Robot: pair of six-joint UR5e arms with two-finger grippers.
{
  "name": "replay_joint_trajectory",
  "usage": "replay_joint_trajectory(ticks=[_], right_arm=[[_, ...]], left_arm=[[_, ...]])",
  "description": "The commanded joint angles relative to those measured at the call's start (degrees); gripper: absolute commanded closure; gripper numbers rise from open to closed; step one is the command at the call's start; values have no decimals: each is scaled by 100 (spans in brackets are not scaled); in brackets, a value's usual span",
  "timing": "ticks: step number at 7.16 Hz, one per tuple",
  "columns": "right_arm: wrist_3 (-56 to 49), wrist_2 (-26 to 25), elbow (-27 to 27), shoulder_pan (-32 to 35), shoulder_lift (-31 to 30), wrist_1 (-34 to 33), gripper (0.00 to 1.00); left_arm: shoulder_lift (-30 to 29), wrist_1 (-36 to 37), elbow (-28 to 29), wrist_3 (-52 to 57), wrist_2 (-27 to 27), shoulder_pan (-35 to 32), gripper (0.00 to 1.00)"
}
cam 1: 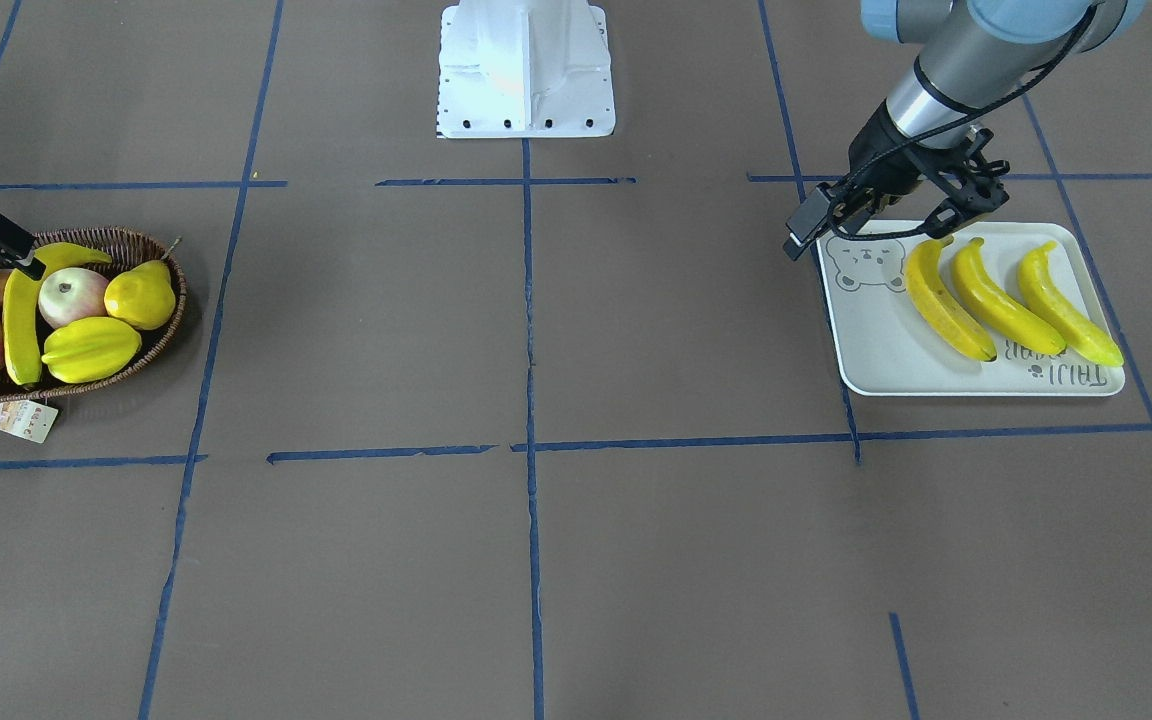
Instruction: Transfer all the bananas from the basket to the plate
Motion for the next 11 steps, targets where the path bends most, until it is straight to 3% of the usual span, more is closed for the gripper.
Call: replay_joint_trajectory(ticks=[1, 7, 8, 9, 10, 11], right_arm=[[0, 158, 3, -75, 3, -1, 0], [-9, 212, -207, -119, 3, 86, 3], [26, 212, -269, -120, 3, 200, 23], [0, 212, -278, -120, 3, 210, 58], [9, 229, -287, -120, 3, 271, 82], [17, 351, -269, -120, 38, 271, 92]], left_arm=[[1, 0, -11, 9, 8, 2, 0], [1, 0, -20, 9, 8, 2, 0], [1, 0, -38, 9, 17, 2, 0], [10, 0, -64, 0, 17, 2, 0], [10, 0, -64, 9, 17, 2, 0], [10, 0, -64, 9, 8, 2, 0]])
